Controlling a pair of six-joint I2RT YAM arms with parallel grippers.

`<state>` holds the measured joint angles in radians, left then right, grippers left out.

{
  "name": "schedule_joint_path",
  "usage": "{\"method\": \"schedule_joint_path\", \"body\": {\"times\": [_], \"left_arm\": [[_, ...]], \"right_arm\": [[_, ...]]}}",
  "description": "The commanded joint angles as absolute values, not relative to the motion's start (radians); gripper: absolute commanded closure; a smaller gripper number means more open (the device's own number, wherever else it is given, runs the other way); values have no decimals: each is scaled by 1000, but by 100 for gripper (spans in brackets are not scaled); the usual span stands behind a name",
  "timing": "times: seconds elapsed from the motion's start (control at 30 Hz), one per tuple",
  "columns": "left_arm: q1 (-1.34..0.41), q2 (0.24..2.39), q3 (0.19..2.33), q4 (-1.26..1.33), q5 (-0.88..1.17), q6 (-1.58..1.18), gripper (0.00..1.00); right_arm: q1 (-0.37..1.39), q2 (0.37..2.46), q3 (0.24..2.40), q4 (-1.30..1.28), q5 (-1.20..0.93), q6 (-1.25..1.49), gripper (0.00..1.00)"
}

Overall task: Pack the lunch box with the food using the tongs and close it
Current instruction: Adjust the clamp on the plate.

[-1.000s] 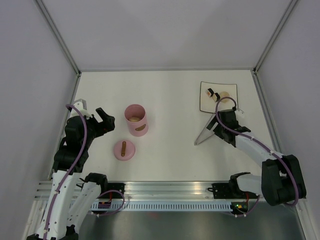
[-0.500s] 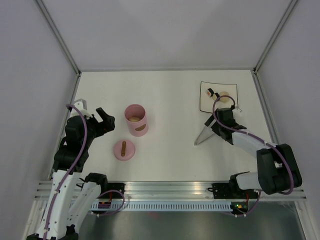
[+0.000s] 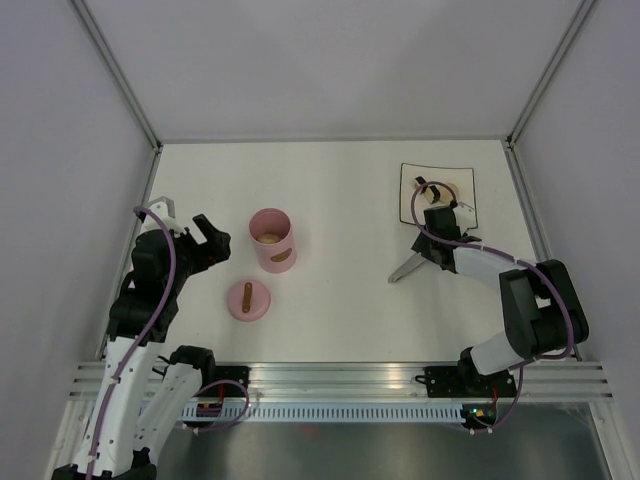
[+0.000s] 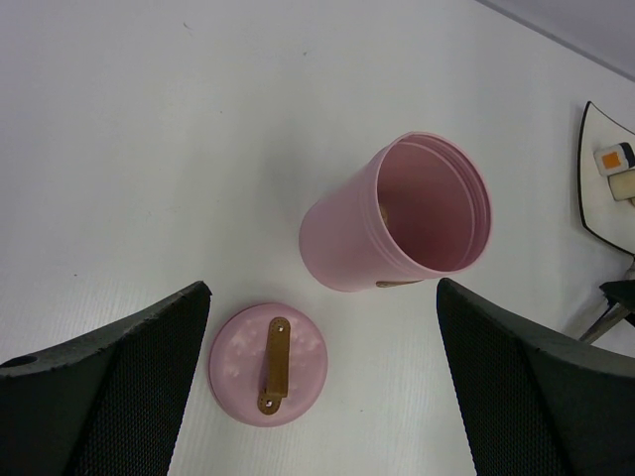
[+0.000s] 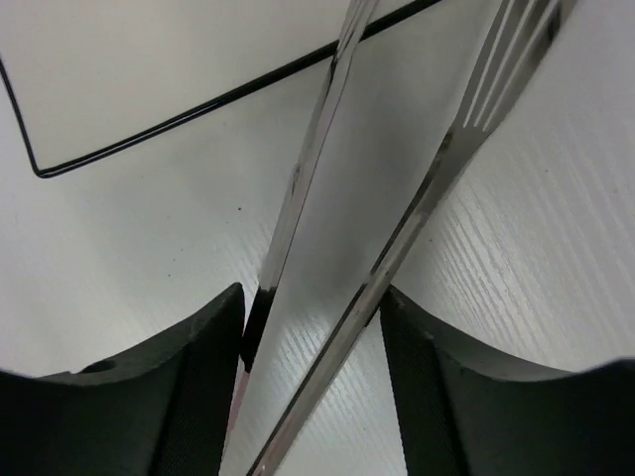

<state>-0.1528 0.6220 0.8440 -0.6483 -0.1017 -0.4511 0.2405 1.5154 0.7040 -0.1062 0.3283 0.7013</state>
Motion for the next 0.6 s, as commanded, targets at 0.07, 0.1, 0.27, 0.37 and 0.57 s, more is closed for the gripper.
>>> {"method": "schedule_joint_path", "body": {"times": [0.07, 0.1, 0.27, 0.37, 0.57], "left_arm": [[-153, 629, 839, -612, -97, -413, 0], [-153, 627, 839, -611, -97, -413, 0], [-153, 627, 839, -612, -97, -413, 0], [-152, 624, 839, -612, -97, -413, 0], [-152, 624, 839, -611, -92, -413, 0]], "right_arm": [[250, 1535, 739, -138, 391, 664, 49], [250, 1532, 739, -141, 399, 666, 51], [258, 1500, 729, -179, 433, 690, 57], [262, 1444, 706, -193, 488, 715, 60], [264, 1332, 719, -225, 511, 690, 64]]}}
